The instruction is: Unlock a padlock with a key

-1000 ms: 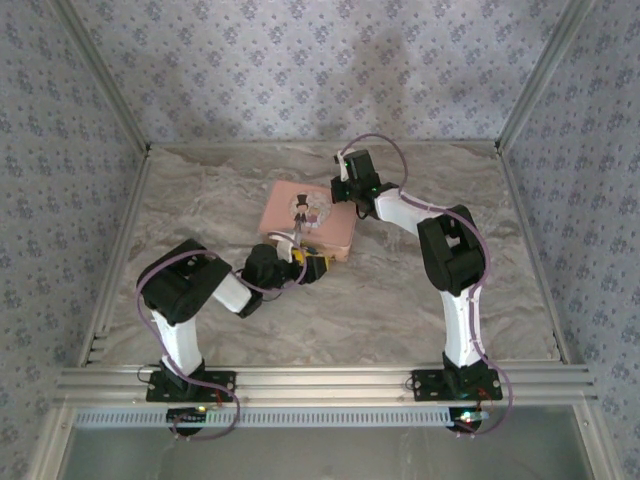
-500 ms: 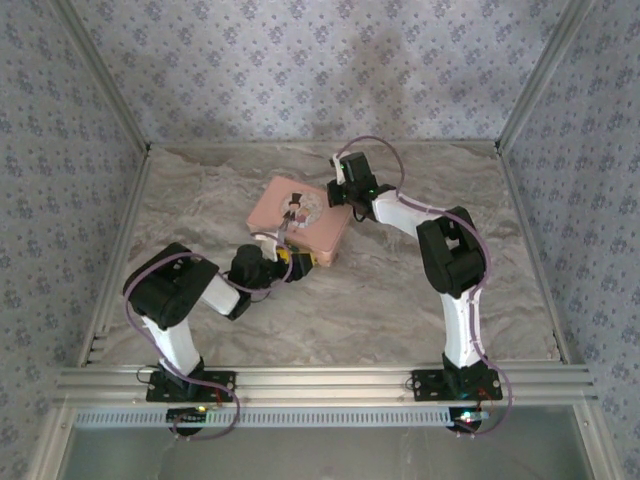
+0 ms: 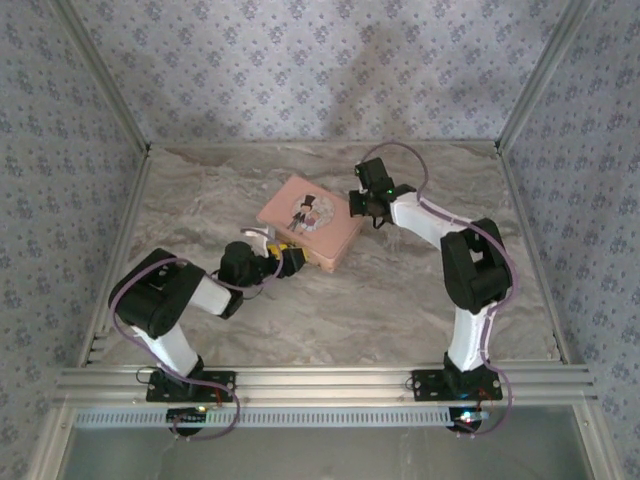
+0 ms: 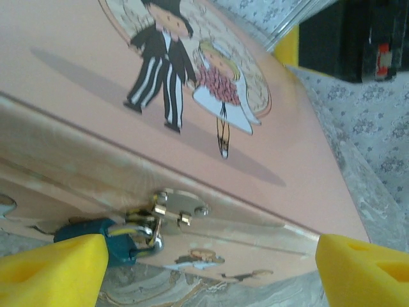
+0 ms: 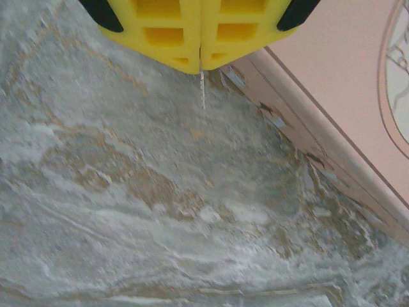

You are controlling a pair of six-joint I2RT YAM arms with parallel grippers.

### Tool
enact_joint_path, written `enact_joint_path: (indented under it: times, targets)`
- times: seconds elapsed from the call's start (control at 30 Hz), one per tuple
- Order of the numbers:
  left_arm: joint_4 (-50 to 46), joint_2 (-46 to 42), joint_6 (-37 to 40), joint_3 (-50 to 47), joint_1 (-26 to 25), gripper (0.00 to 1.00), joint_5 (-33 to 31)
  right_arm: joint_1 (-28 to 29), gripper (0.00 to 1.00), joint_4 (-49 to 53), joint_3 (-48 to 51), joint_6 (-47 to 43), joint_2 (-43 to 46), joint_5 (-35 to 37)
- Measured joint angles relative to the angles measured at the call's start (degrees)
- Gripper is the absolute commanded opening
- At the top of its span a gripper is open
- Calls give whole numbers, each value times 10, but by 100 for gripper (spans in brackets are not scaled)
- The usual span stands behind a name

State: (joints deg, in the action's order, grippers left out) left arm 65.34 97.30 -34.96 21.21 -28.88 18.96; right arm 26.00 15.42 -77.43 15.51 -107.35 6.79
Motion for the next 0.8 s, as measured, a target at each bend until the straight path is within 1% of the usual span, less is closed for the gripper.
enact_joint_path:
  times: [0.2,0.37,0.5,0.63,0.67,0.8]
  targets:
    - [-6,13,7,10,4,85,22,0,0,13,41,24,37,15]
    - [-6,23,10,11,18,86,28,0,0,27,73,41,71,30]
    - [-12,23,17,16,18,86,30,0,0,36,100,58,92,47]
    - [-31,28,25,35,19,81,47,0,0,47,114,75,95,52]
    - [-34,33,26,41,19,79,55,0,0,48,115,79,95,50]
    - [-42,47,25,59,19,75,92,0,0,42,115,96,84,41]
